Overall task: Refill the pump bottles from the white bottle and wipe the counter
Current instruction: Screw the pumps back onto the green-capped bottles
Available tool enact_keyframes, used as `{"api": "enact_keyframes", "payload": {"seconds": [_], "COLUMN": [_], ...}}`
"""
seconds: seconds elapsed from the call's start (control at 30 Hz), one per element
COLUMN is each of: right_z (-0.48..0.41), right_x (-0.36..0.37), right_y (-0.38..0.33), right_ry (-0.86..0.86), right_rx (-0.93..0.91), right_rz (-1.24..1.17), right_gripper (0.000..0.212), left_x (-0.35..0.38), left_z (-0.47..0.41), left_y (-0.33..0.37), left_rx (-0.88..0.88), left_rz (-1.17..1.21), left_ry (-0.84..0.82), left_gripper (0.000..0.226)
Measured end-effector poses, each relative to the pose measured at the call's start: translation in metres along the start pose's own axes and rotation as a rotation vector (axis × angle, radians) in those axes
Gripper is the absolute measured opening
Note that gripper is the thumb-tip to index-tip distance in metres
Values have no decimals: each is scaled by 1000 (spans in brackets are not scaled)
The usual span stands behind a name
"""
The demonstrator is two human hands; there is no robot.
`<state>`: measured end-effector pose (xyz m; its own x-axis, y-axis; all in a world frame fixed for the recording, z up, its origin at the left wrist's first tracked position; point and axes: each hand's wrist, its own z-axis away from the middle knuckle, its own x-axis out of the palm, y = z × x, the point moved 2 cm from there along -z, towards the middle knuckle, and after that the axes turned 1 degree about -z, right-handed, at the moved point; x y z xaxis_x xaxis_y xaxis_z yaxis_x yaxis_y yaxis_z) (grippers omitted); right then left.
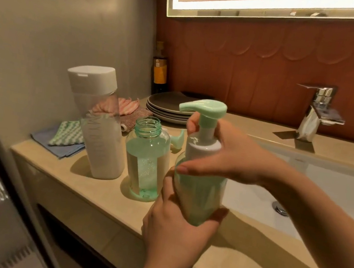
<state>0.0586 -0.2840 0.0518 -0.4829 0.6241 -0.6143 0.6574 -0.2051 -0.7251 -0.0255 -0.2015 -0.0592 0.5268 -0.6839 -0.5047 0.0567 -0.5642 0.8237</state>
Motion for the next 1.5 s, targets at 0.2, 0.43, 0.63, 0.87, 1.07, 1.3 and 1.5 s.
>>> {"api": "enact_keyframes", "payload": {"seconds": [0.2,0.43,0.63,0.87,1.07,1.3,1.5], "right_z": [5,12,2,1,14,6,1], "right_x": [-10,-30,-15,-5,-23,-30,-11], "right_y": [0,1,-6,-1,2,1,-5], "right_ry": [-229,-306,71,-138,-403,-87,107], "right_rx": [31,68,29,17,55,28,-2], "right_rz": [-156,-45,229,-3,-206,131,318], "right_gripper": [42,46,54,42,53,57,57], "left_x": [-3,-1,0,-1,0,0,0], "left_z": [0,0,-1,-1,-1,0,-1], "left_y": [2,-1,-2,0,-1,-1,-3], "left_rx": [-35,31,17,-4,30,28,2], "left_rz": [6,-2,17,47,5,21,49], "left_ry": [-63,-41,-35,-36,-29,-26,-30], "left_gripper": [109,106,108,103,104,104,105]}}
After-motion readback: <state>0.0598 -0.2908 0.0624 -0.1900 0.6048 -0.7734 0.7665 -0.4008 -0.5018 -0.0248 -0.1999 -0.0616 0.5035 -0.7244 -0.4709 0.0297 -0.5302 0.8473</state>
